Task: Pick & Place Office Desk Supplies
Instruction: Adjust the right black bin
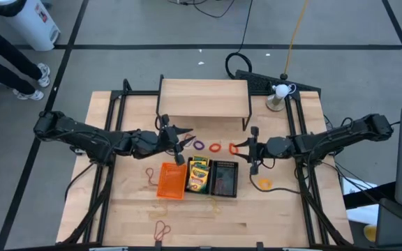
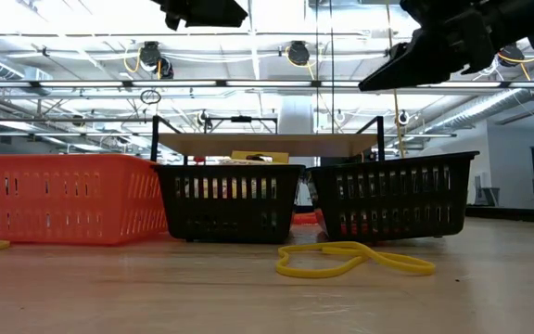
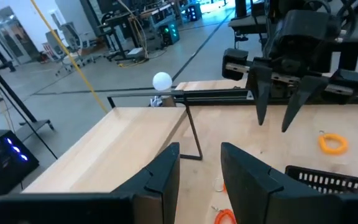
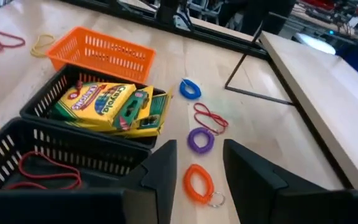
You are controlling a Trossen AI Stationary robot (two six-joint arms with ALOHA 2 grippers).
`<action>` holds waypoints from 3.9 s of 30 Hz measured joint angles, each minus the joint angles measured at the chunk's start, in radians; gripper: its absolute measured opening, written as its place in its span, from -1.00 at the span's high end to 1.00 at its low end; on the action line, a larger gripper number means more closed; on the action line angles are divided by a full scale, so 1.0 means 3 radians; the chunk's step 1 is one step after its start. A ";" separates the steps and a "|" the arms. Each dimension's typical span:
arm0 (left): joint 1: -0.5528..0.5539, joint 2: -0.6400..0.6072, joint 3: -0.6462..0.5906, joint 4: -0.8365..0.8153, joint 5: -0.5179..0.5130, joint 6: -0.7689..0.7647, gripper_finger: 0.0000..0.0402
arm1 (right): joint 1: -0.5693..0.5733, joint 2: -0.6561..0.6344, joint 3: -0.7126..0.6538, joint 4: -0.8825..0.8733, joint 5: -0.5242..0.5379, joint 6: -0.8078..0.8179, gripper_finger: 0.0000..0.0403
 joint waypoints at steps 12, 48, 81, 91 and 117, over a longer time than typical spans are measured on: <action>0.0251 0.0000 0.0000 0.0073 -0.0022 0.0009 0.40 | 0.0000 0.0000 -0.0001 -0.0001 -0.0010 0.0662 0.44; -0.0205 -0.0011 0.0000 0.0023 0.0347 -0.0440 0.40 | 0.0969 0.0912 -0.0004 0.0819 -0.0078 0.1887 0.77; -0.0196 -0.0010 0.0000 0.0167 -0.0002 -0.0093 0.40 | 0.0429 0.1330 0.1221 -0.1847 -0.0705 0.2173 1.00; -0.0200 -0.0010 0.0000 0.0161 -0.0002 -0.0106 0.40 | 0.0346 0.1747 0.1221 -0.1918 -0.0978 0.2193 1.00; -0.0201 -0.0009 0.0000 0.0126 0.0003 -0.0111 0.40 | 0.0350 0.1489 0.1219 -0.2074 -0.0886 0.2326 1.00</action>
